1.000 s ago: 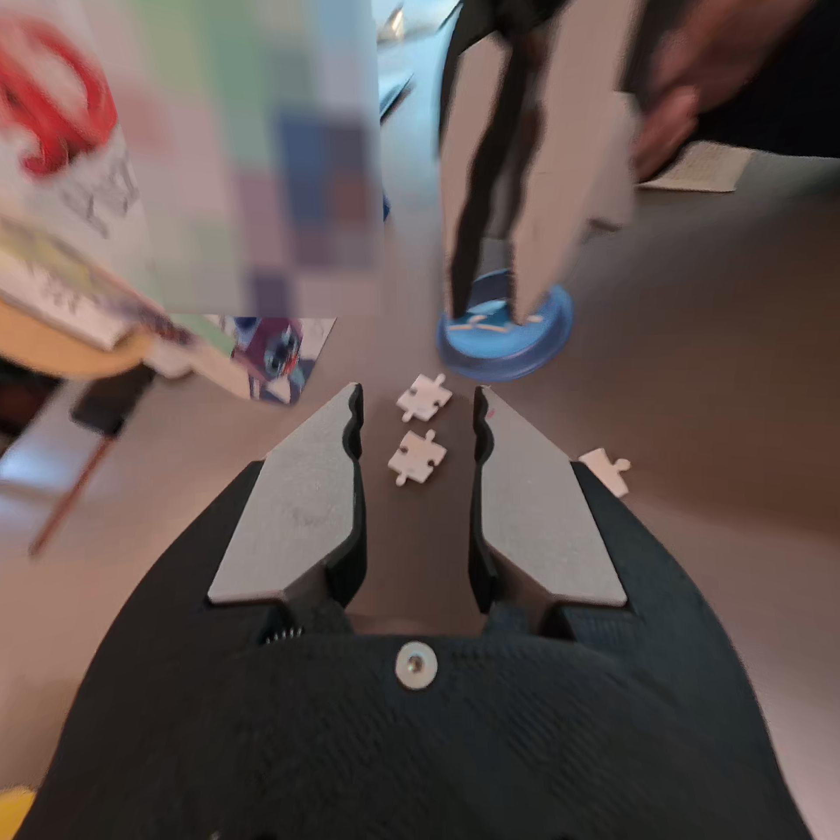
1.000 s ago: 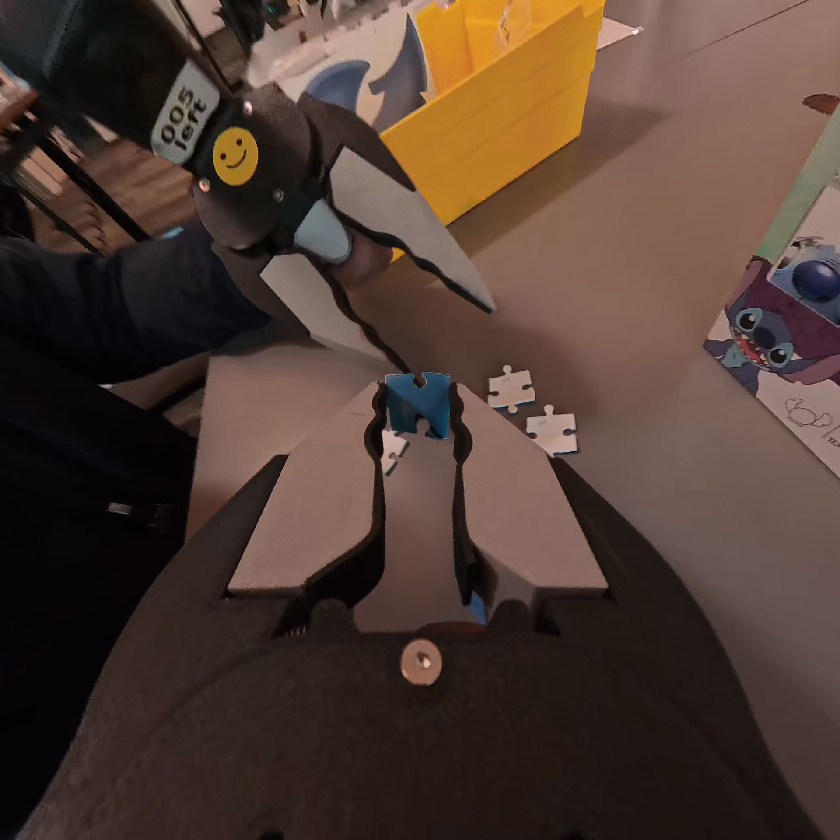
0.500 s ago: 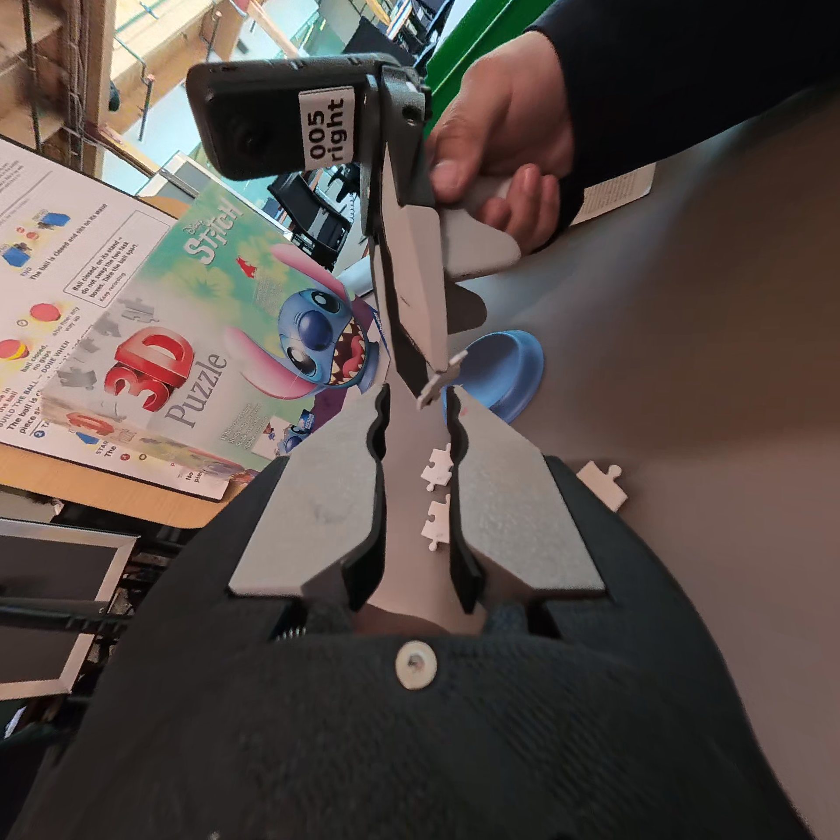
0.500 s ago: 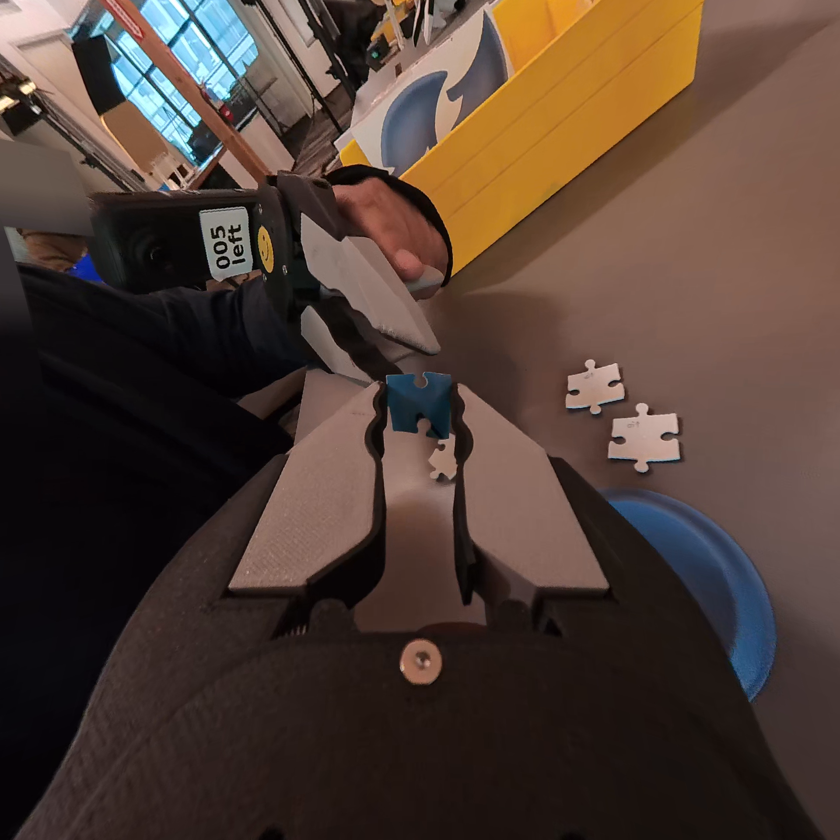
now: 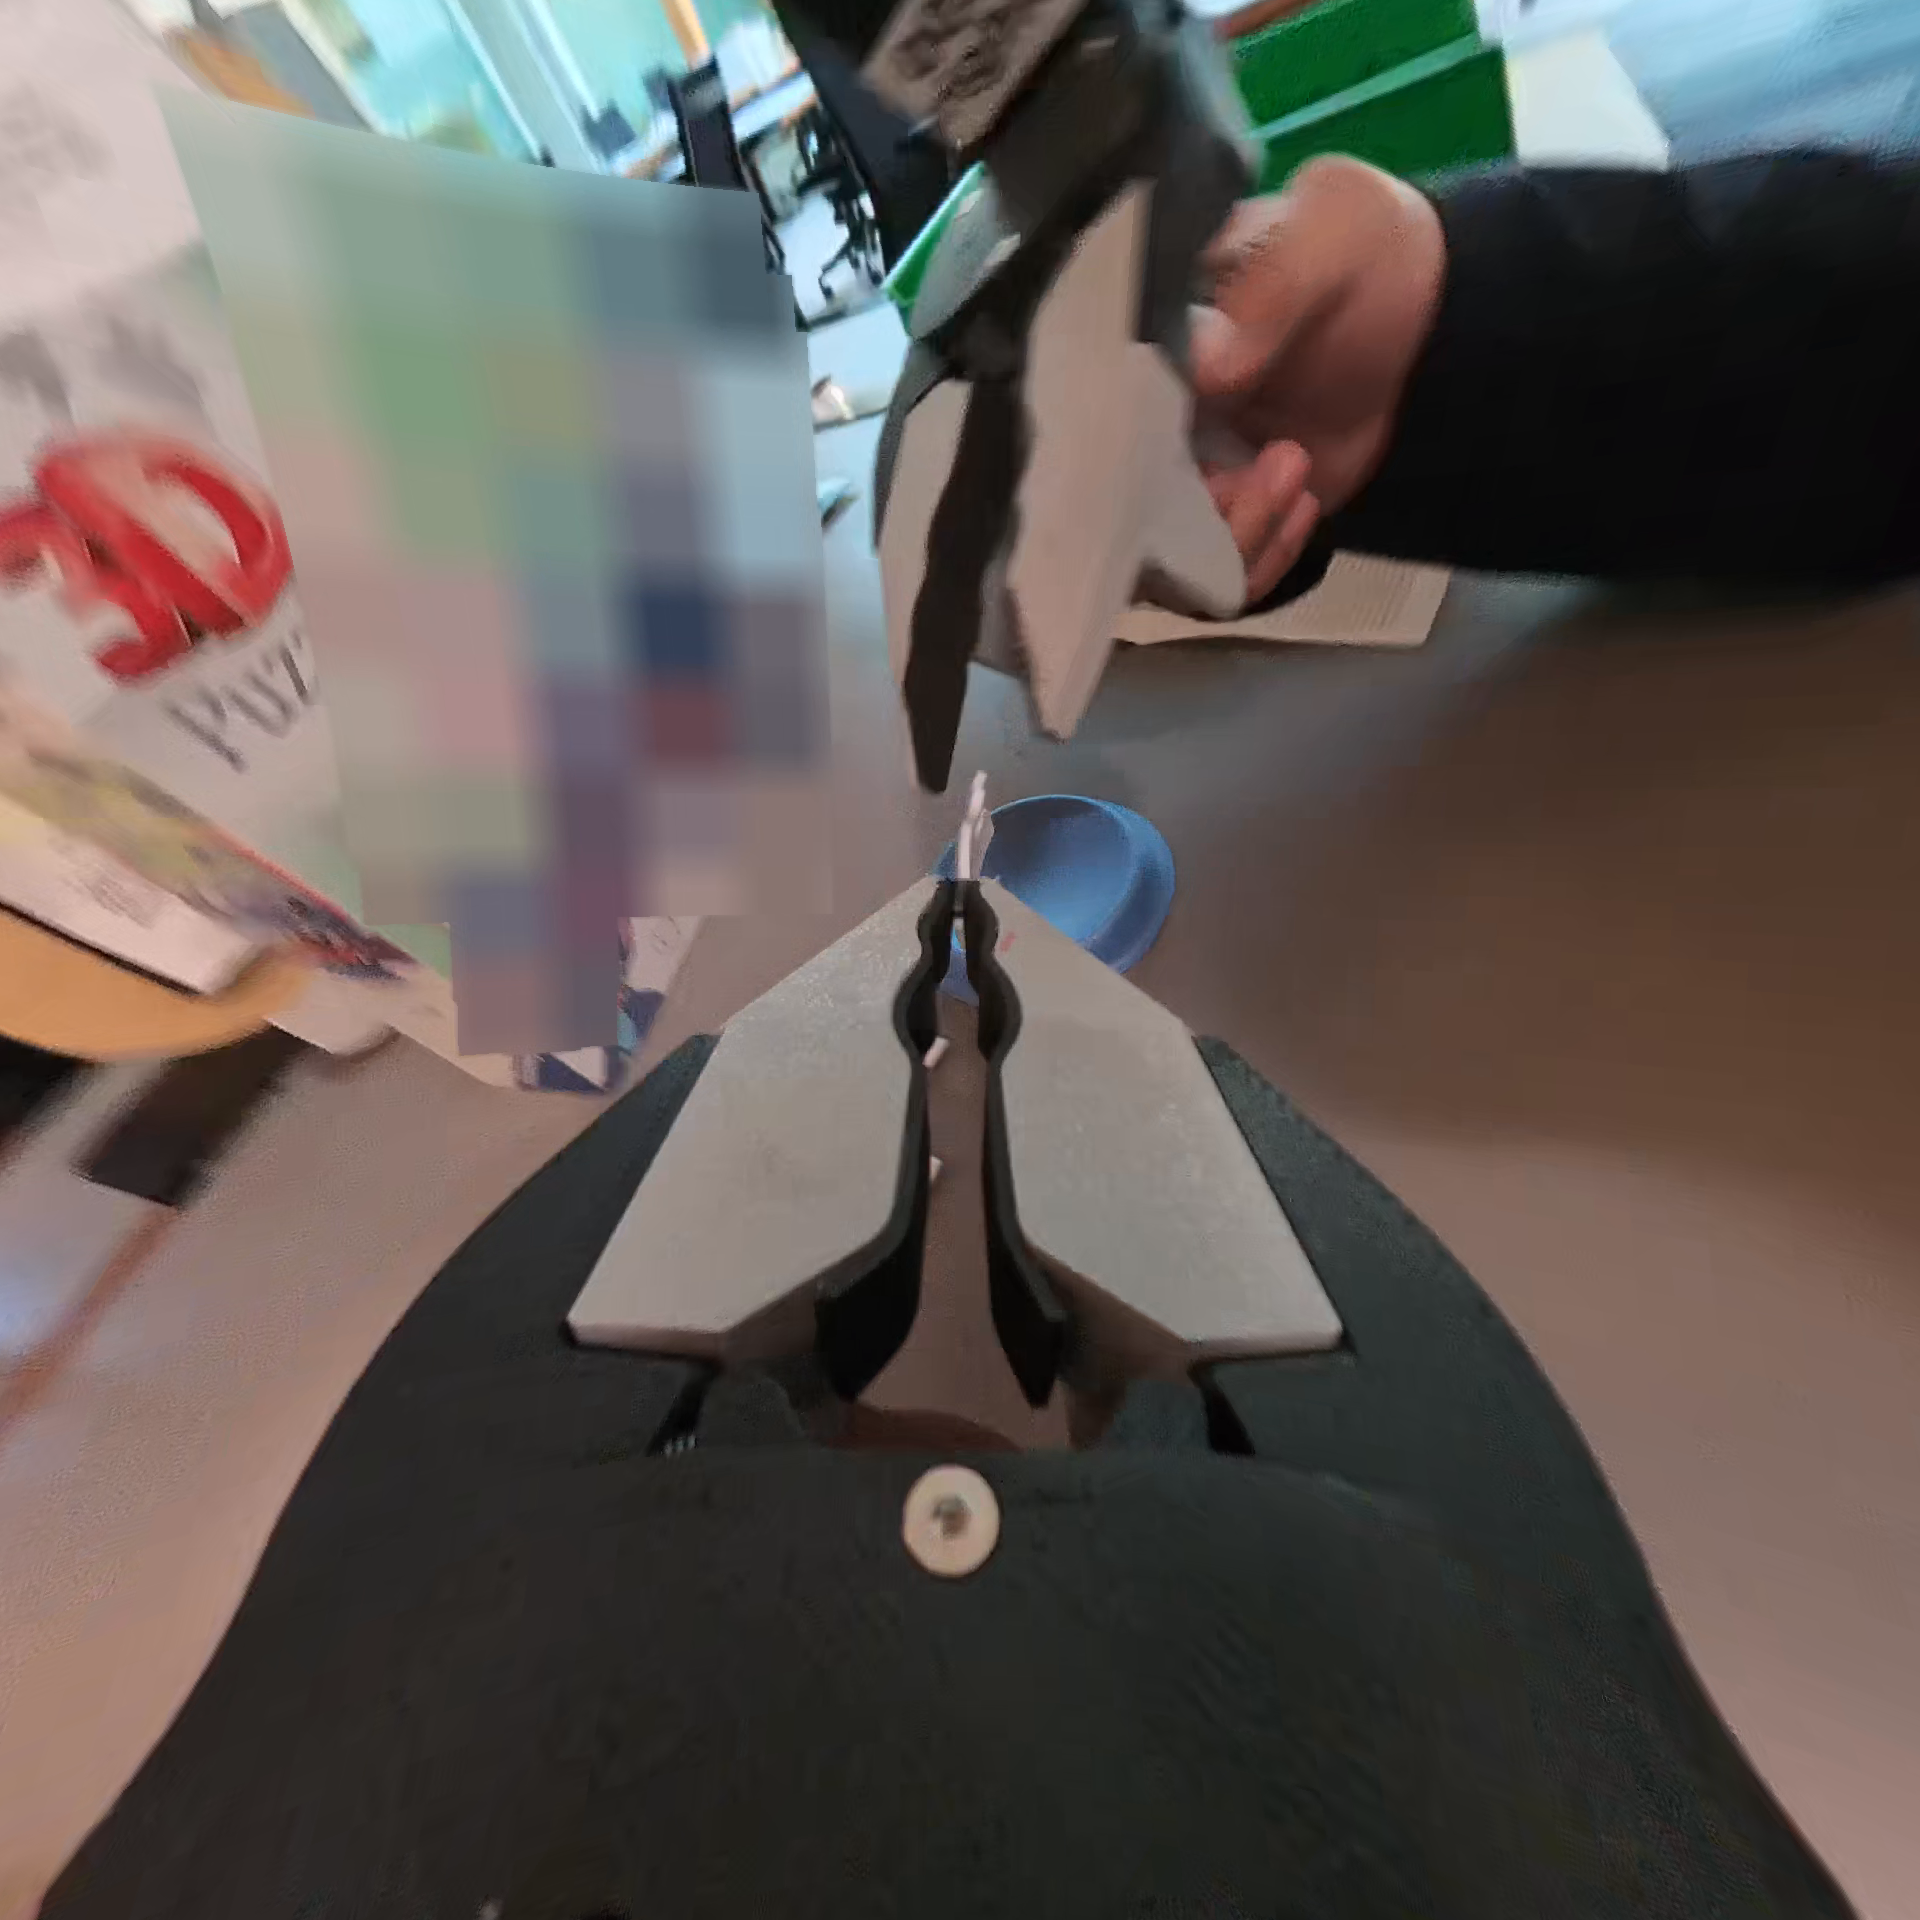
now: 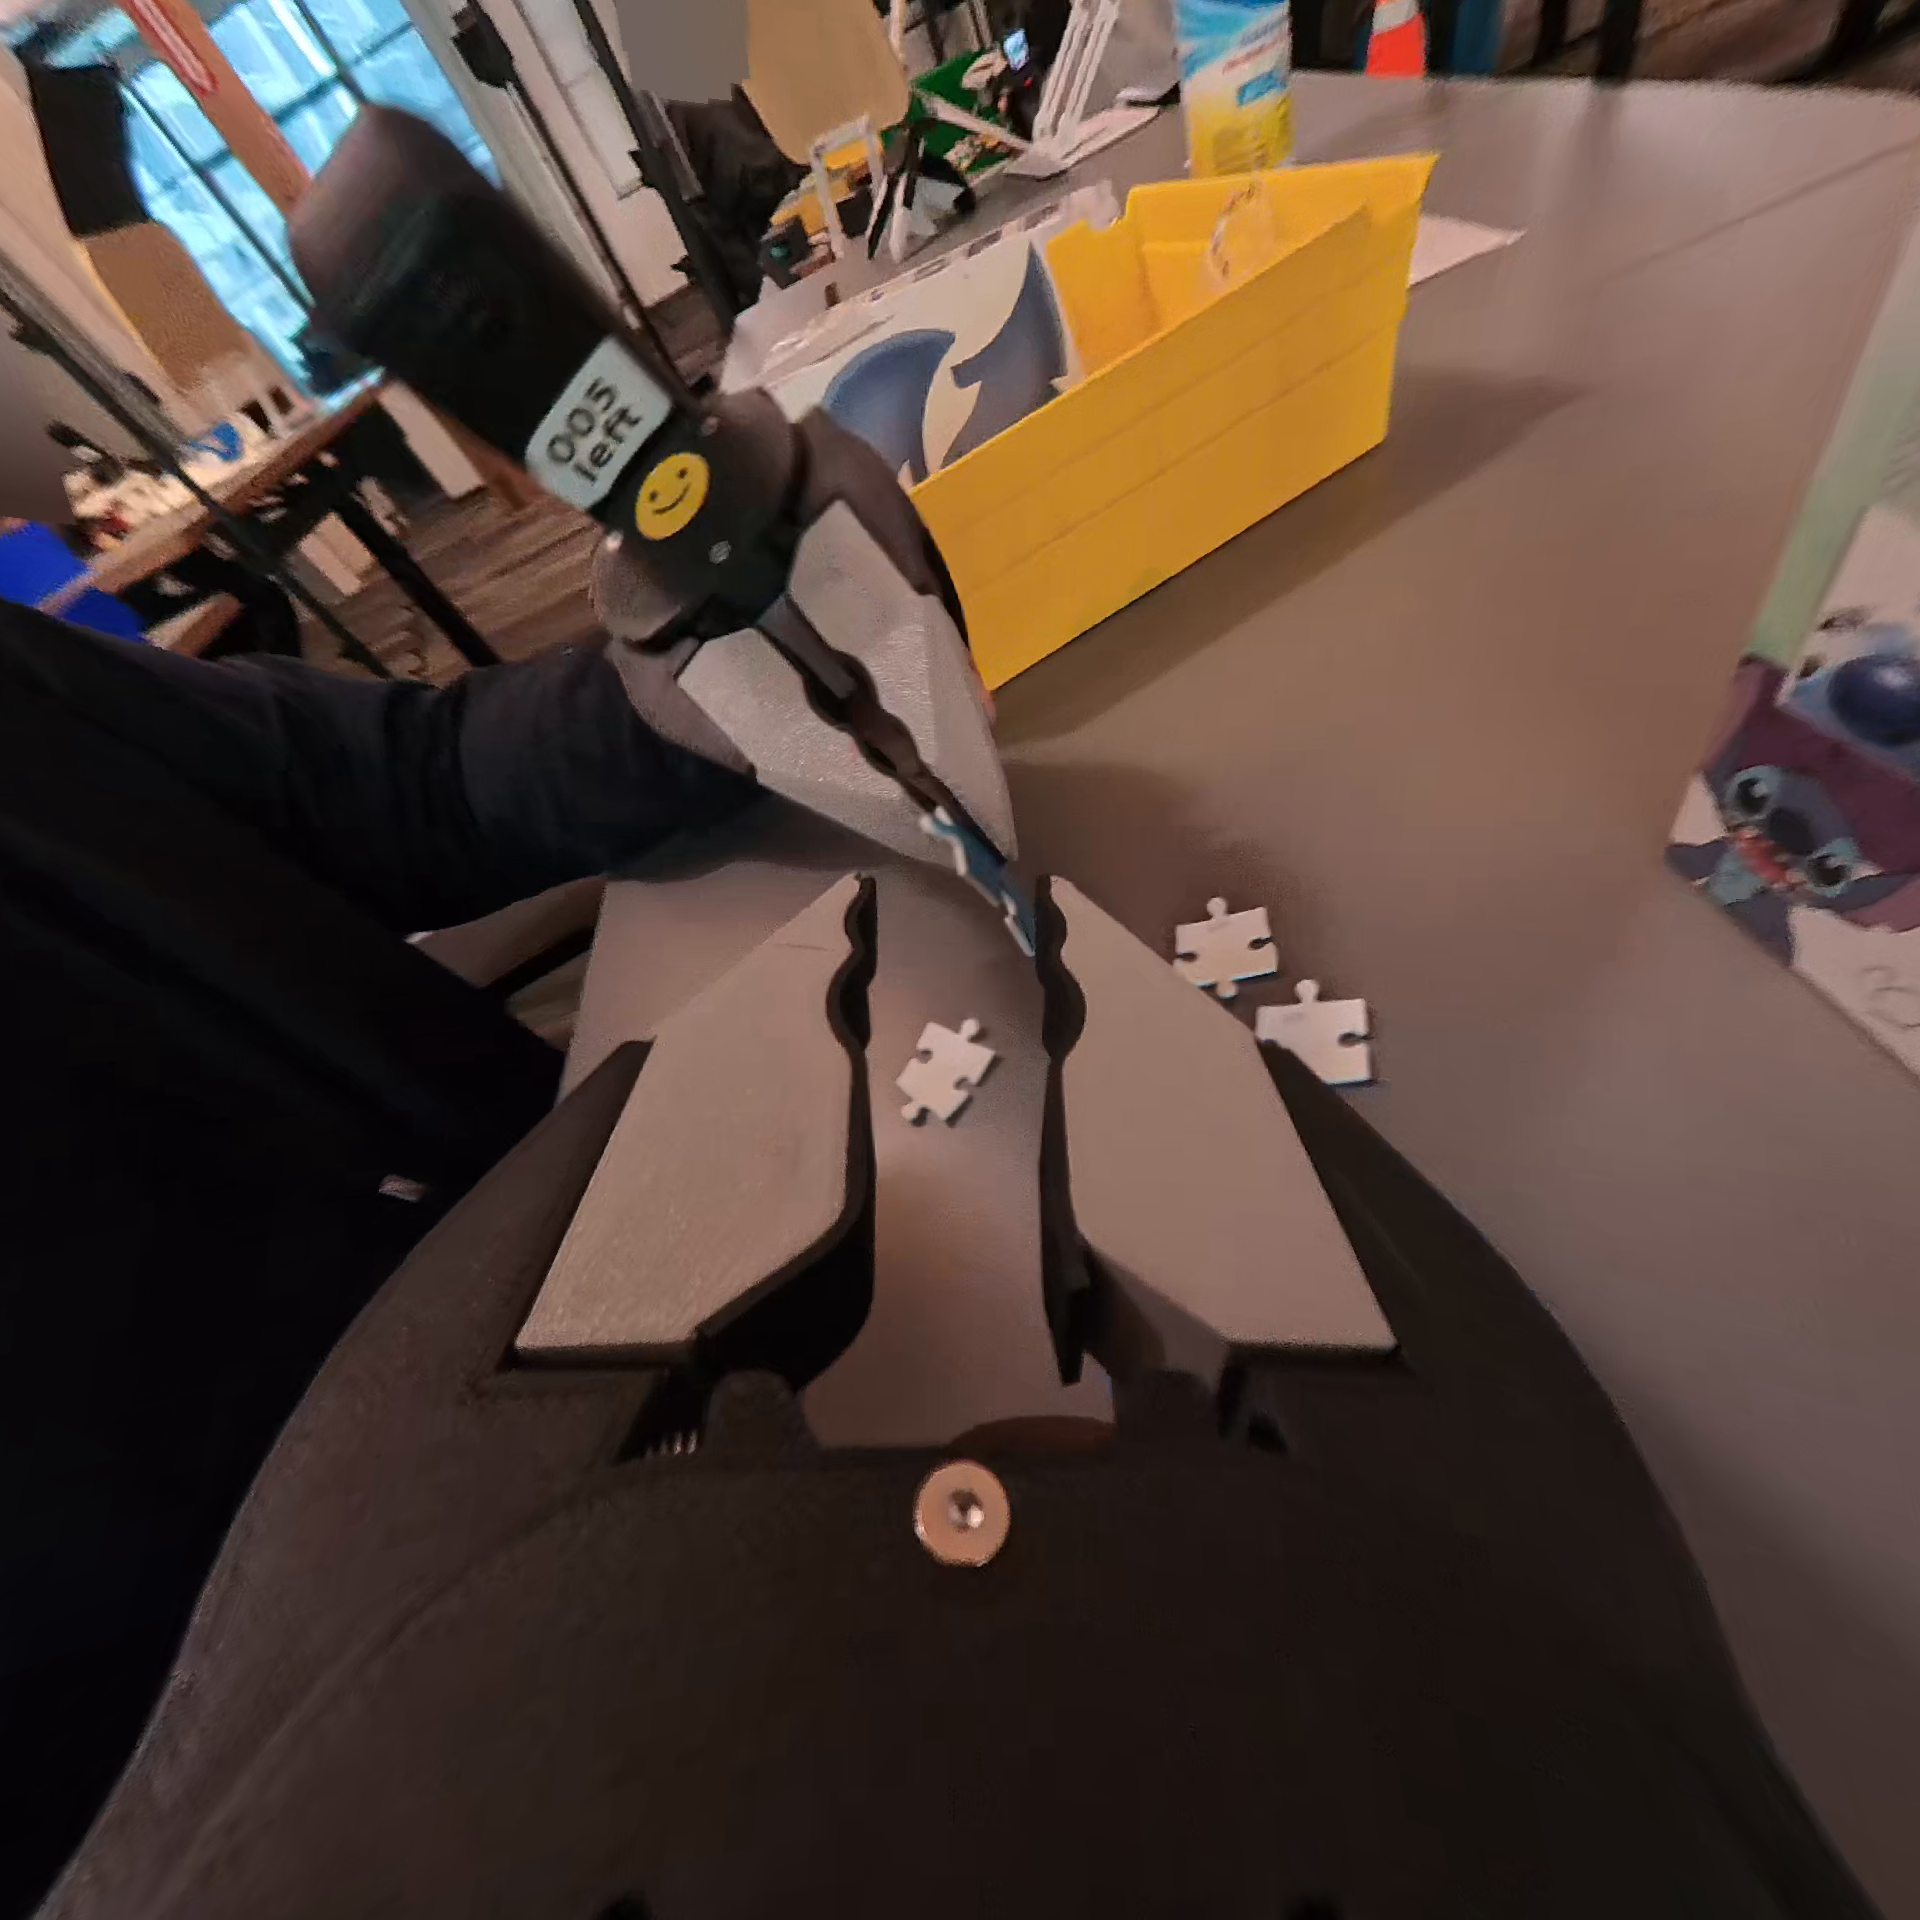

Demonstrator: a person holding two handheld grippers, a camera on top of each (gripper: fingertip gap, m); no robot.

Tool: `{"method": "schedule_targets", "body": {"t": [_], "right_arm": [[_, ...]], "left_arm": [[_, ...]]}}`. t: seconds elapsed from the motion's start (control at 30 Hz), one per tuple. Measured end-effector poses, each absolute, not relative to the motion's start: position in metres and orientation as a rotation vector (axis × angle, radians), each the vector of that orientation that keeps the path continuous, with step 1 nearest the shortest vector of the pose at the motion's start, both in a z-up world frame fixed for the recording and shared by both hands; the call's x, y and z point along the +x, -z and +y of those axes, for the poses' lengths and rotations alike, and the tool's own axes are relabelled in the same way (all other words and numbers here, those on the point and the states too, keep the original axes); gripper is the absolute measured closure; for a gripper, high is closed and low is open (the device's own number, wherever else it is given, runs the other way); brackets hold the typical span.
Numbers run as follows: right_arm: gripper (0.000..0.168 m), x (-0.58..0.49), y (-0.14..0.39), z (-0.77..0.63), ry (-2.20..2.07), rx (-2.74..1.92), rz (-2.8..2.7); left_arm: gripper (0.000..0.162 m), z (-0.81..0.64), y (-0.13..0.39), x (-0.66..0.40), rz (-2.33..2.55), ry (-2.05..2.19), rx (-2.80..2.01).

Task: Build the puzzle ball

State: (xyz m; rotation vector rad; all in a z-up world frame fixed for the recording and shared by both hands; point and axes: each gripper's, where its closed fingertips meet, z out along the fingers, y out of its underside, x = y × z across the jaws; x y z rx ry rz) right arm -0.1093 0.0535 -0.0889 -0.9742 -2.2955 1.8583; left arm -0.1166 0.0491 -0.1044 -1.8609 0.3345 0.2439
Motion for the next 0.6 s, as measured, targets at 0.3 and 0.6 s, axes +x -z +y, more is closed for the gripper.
{"method": "schedule_targets", "body": {"t": [0.3, 0.6], "right_arm": [[0.144, -0.124, 0.104, 0.05, -1.688, -0.984, -2.268], [0.168, -0.124, 0.115, 0.042, -1.694, -1.04, -2.329]], "left_arm": [[0.162, 0.045, 0.111, -0.12, -0.058, 0.374, -1.919], [0.162, 0.044, 0.118, -0.121, -0.122, 0.447, -1.95]]}}
